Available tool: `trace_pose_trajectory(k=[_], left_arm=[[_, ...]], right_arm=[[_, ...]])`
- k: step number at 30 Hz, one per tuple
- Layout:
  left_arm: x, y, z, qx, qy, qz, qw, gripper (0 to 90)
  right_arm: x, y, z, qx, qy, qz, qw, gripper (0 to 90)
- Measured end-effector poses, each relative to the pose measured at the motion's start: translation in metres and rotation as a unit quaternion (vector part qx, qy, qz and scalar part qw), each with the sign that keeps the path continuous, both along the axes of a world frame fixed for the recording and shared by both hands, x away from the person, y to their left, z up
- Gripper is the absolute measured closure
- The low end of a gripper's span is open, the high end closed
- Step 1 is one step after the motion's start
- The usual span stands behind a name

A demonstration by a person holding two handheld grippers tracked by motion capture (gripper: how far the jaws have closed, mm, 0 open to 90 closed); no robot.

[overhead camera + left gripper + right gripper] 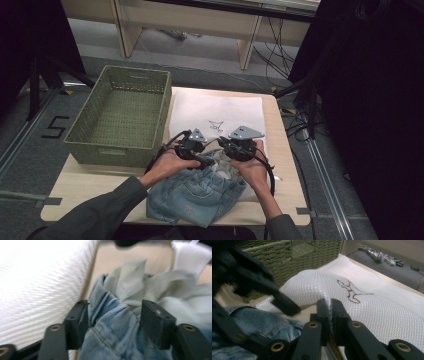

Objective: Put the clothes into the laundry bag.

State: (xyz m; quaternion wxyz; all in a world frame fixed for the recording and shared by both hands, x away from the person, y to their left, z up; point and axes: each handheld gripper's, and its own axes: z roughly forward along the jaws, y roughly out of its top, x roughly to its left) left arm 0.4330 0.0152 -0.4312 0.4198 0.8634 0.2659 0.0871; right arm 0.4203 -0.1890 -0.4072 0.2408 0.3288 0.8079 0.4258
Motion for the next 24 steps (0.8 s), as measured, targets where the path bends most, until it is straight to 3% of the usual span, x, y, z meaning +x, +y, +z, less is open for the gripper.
trace_pose_trajectory(k=[3,6,8,11,13,16,17,20,22,24], left_arm=[[0.0,0.013,0.009,-0.005,-0.017,0.013,0.9998,35.6],[0.007,0.021,0.011,0.0,-0.045,0.045,0.998,34.4],[0.012,0.022,0.009,0.001,-0.046,0.055,0.9974,34.2],[0.02,0.014,-0.001,0.012,-0.053,0.05,0.9973,36.3],[0.024,0.004,-0.011,0.021,-0.051,0.038,0.9978,46.6],[0.027,0.0,-0.016,0.04,-0.068,0.023,0.9966,75.8],[0.029,0.003,-0.014,0.045,-0.071,0.018,0.9963,80.5],[0.032,0.014,-0.006,0.033,-0.064,0.019,0.9972,84.4],[0.035,0.021,0.002,0.019,-0.053,0.016,0.9983,84.6],[0.037,0.027,0.009,0.018,-0.049,0.007,0.9986,84.5]], right_arm=[[-0.001,0.0,0.001,0.002,0.003,-0.003,1.0,86.6],[-0.001,0.001,0.002,-0.001,0.0,0.001,1.0,86.5],[-0.003,0.004,0.001,0.006,0.001,-0.003,1.0,86.6],[-0.003,0.006,0.001,-0.003,0.001,0.007,1.0,86.5],[-0.002,0.008,0.001,-0.008,0.003,0.01,0.9999,86.5],[-0.005,0.01,-0.002,-0.014,0.01,0.013,0.9998,86.4],[-0.004,0.01,-0.004,-0.016,0.009,0.015,0.9997,86.3],[-0.004,0.01,-0.007,-0.017,0.013,0.017,0.9996,85.1],[-0.008,0.012,-0.004,0.0,0.023,0.02,0.9996,74.3],[-0.013,0.016,0.001,0.016,0.043,0.049,0.9977,64.6]])
